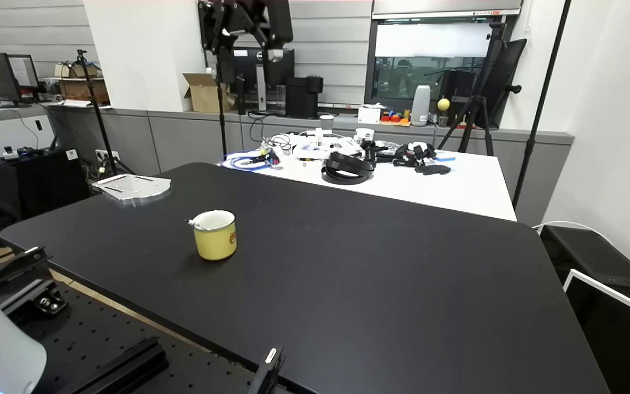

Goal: Remove the pen out of the cup and put it on the table

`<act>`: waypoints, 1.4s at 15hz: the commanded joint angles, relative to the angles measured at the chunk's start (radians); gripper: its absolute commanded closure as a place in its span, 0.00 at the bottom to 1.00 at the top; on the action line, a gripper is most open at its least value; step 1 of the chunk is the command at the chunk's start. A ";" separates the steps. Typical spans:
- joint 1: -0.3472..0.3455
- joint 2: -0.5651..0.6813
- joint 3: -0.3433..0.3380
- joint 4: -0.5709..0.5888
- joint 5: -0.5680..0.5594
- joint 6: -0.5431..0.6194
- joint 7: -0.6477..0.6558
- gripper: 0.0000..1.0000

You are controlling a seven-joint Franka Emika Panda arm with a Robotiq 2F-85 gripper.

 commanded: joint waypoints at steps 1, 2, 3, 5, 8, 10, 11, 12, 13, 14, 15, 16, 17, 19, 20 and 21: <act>0.011 -0.024 0.055 -0.065 -0.021 0.120 0.068 0.00; 0.014 -0.030 0.078 -0.086 -0.024 0.166 0.089 0.00; 0.018 -0.033 0.098 -0.102 -0.022 0.200 0.106 0.00; 0.021 -0.050 0.151 -0.146 -0.020 0.269 0.176 0.00; 0.026 -0.076 0.232 -0.207 -0.020 0.328 0.288 0.00; 0.034 -0.074 0.282 -0.223 -0.020 0.348 0.342 0.00; 0.040 -0.036 0.304 -0.182 -0.015 0.338 0.362 0.00; 0.051 -0.031 0.318 -0.185 -0.005 0.350 0.379 0.00; 0.065 -0.024 0.325 -0.183 0.005 0.360 0.386 0.00; 0.078 -0.010 0.335 -0.181 0.014 0.378 0.396 0.00; 0.093 0.003 0.341 -0.181 0.022 0.398 0.402 0.00; 0.114 0.022 0.340 -0.180 0.038 0.430 0.399 0.00; 0.129 0.040 0.343 -0.181 0.052 0.458 0.401 0.00; 0.158 0.077 0.350 -0.181 0.076 0.508 0.394 0.00; 0.169 0.096 0.353 -0.181 0.085 0.530 0.392 0.00; 0.177 0.114 0.358 -0.181 0.091 0.544 0.395 0.00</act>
